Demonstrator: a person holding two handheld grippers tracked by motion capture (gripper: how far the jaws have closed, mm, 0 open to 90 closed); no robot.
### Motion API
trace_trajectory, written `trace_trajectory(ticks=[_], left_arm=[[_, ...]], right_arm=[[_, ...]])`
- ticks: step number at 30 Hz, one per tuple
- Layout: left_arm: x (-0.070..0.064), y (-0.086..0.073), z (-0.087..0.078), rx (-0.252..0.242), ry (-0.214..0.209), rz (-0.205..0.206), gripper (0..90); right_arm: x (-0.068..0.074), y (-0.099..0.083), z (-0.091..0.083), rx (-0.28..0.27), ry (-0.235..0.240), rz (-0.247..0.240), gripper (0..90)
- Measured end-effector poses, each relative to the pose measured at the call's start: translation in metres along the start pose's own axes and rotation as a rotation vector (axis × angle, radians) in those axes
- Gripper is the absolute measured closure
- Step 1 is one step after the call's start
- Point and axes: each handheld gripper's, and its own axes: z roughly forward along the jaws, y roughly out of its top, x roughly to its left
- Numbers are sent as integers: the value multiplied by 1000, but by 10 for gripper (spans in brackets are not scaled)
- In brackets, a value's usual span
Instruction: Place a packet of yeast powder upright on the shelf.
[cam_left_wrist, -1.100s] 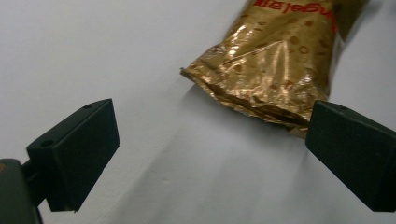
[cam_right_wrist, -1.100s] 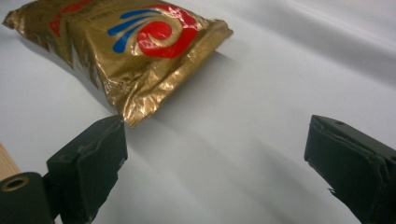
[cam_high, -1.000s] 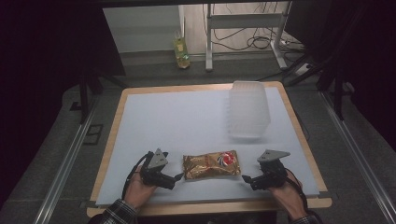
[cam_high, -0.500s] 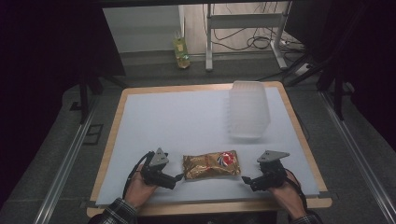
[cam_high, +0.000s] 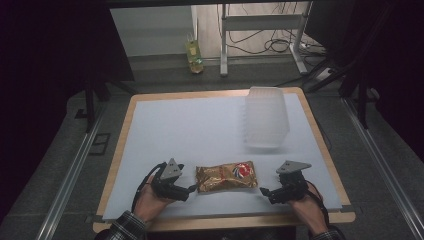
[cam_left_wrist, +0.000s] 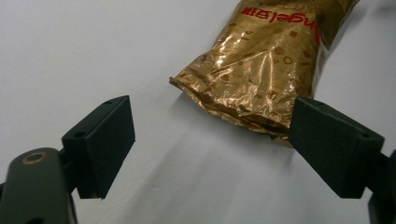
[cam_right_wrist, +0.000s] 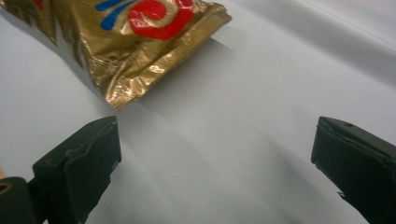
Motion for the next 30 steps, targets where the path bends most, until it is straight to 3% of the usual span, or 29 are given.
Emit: trace_trajectory(ticks=[8, 15, 20, 26, 28, 30], left_arm=[[-5, 8, -3, -57, -34, 9, 272], [-8, 12, -1, -82, -54, 14, 341], [-9, 16, 4, -93, -61, 8, 444], [-4, 21, 12, -111, -89, -36, 687], [-3, 22, 17, -100, -104, -32, 838], [-5, 22, 21, -83, -114, -17, 896]], right_arm=[[0, 0, 1, 4, 6, 7, 19], [-1, -1, 1, 3, 1, 12, 19], [0, 0, 1, 1, 1, 6, 19], [1, 1, 2, 9, -1, 4, 19], [1, 0, 3, 11, -2, 0, 19], [1, 1, 2, 7, -4, 0, 19]])
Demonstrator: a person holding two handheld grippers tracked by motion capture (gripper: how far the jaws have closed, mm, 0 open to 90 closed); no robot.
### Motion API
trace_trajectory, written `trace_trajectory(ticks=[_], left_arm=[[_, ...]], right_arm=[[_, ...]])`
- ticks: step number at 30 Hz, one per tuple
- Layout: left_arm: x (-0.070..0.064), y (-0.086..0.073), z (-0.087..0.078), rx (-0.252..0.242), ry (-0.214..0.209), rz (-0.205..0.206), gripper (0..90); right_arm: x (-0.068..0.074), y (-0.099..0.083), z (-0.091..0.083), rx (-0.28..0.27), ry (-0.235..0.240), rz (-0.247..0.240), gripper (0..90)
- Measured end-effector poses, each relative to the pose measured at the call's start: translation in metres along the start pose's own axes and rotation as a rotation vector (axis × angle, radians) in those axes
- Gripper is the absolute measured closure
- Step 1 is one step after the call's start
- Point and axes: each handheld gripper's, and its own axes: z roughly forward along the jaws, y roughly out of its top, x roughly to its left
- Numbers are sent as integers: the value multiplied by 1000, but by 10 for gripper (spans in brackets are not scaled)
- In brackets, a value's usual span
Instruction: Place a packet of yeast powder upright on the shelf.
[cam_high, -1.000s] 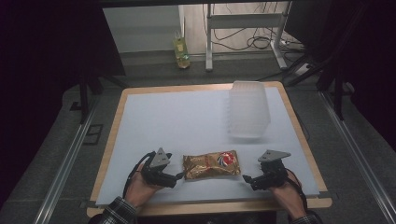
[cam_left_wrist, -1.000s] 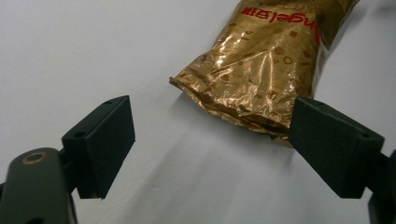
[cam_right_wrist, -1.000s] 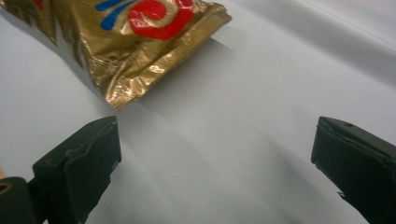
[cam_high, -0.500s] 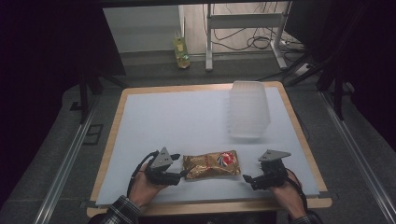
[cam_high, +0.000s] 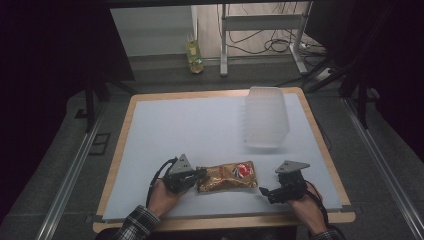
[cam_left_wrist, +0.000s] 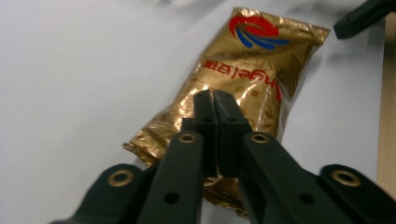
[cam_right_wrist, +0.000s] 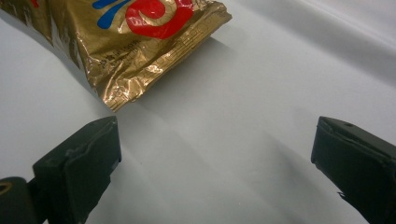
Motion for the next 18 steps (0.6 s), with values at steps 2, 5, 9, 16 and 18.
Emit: trace_trajectory(ticks=[2, 5, 9, 16, 18], left_arm=[[-2, -1, 3, 3, -24, 0, 897], [-4, -1, 7, 4, -39, 9, 898], [-5, -6, 15, 41, -44, 19, 899], [-3, -12, 13, 49, -30, -8, 900], [-4, -14, 12, 42, -23, -12, 900]], right_arm=[[0, 0, 0, -1, 0, -1, 19], [0, 0, 0, 2, -2, -3, 19], [1, 0, 1, 1, 2, -4, 19], [2, 0, -1, 10, 15, -1, 21], [2, 0, -1, 14, 22, 0, 21]])
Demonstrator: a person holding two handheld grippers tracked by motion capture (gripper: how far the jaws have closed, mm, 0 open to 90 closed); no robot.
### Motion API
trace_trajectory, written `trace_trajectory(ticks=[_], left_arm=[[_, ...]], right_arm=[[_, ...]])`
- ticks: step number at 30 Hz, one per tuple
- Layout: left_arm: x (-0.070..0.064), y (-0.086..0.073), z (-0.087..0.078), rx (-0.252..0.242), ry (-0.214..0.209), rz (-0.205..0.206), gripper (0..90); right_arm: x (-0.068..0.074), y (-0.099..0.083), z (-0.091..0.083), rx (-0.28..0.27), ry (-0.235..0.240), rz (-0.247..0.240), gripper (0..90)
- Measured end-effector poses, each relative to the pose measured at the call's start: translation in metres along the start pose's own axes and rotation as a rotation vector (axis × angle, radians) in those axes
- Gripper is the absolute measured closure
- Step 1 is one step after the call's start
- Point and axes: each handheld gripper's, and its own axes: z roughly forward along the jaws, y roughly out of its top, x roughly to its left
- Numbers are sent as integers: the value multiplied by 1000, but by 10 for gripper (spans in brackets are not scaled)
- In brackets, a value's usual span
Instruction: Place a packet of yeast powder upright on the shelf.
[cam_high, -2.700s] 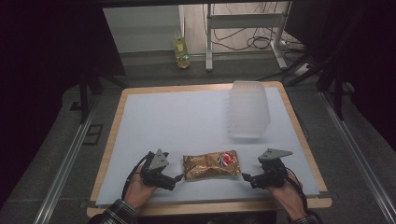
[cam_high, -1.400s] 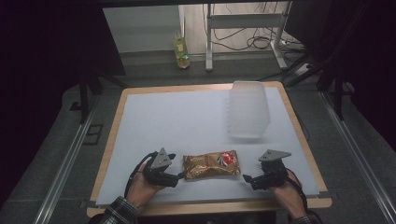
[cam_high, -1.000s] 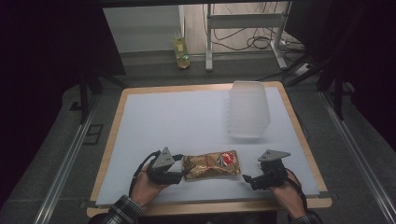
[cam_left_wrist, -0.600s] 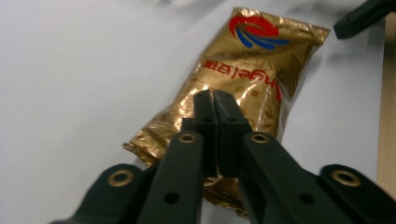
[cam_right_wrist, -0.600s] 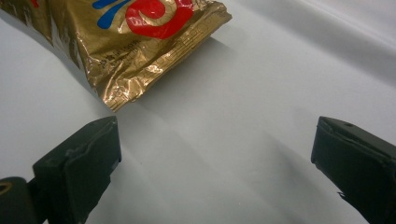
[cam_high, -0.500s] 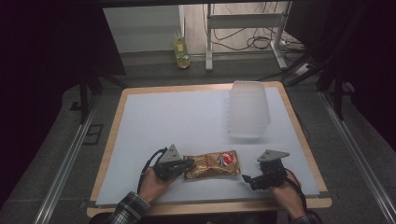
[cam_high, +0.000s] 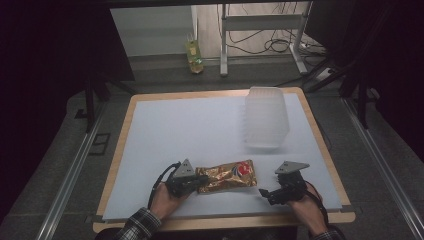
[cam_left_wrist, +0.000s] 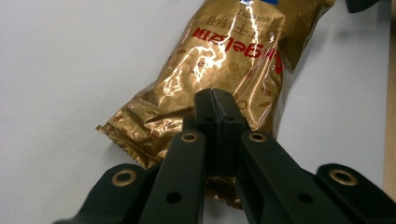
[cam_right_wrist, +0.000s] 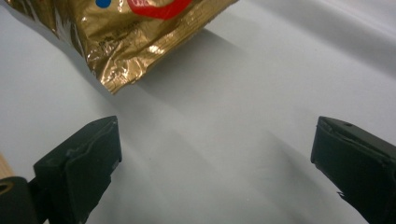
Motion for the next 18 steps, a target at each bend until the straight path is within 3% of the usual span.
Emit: trace_trajectory(ticks=[8, 10, 11, 13, 18], left_arm=[[-1, -10, -8, 39, 49, 25, 900], [0, -14, -7, 101, 72, 32, 900], [2, -15, -8, 95, 62, 14, 900], [0, -14, -7, 97, 67, 33, 900], [2, -15, -7, 96, 59, 26, 900]], right_arm=[[2, 1, -2, -8, 30, 4, 21], [3, 1, -2, -9, 40, 12, 21], [4, 2, -1, -12, 44, 11, 21], [5, 3, 0, -12, 61, 9, 21], [9, 4, 3, -5, 103, 9, 21]])
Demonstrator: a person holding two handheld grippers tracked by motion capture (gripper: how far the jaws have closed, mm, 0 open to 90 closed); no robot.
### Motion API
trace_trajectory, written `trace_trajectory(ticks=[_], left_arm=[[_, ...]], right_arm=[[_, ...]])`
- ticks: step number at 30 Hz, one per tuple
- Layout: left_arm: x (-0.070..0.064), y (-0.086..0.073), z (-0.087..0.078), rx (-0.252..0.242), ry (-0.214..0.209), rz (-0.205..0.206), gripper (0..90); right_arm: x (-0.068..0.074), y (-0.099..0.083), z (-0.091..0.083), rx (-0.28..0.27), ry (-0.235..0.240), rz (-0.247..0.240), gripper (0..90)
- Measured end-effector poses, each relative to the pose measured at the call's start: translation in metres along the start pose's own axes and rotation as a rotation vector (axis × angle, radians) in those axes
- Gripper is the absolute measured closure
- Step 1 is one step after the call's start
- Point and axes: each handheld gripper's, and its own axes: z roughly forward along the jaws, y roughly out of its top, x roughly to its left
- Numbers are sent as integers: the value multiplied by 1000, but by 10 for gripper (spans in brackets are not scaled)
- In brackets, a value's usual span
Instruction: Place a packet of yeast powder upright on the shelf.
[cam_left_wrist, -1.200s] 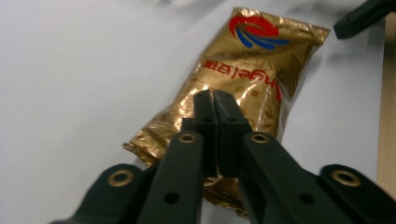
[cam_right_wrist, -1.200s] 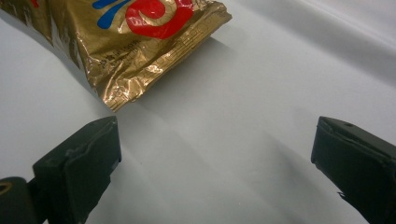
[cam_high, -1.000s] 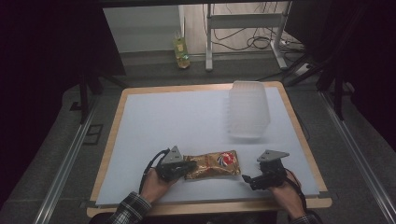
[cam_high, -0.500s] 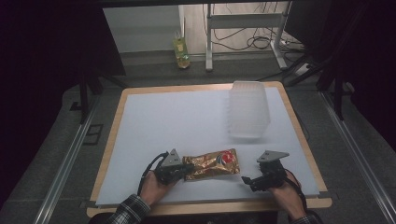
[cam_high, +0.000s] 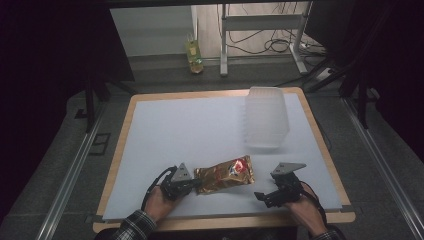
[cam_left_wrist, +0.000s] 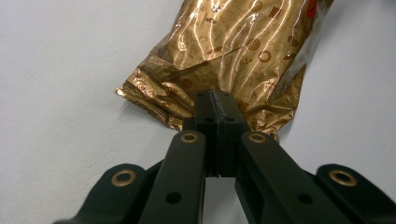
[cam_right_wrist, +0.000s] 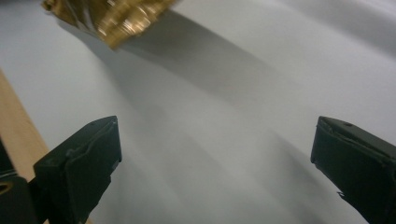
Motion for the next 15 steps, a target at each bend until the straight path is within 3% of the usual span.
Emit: trace_trajectory(ticks=[9, 15], left_arm=[[1, 0, 0, 0, -3, -5, 900], [0, 0, 0, 0, 1, -2, 900]], right_arm=[[4, 11, 9, -9, 85, 14, 22], [8, 24, 19, 16, 171, 71, 21]])
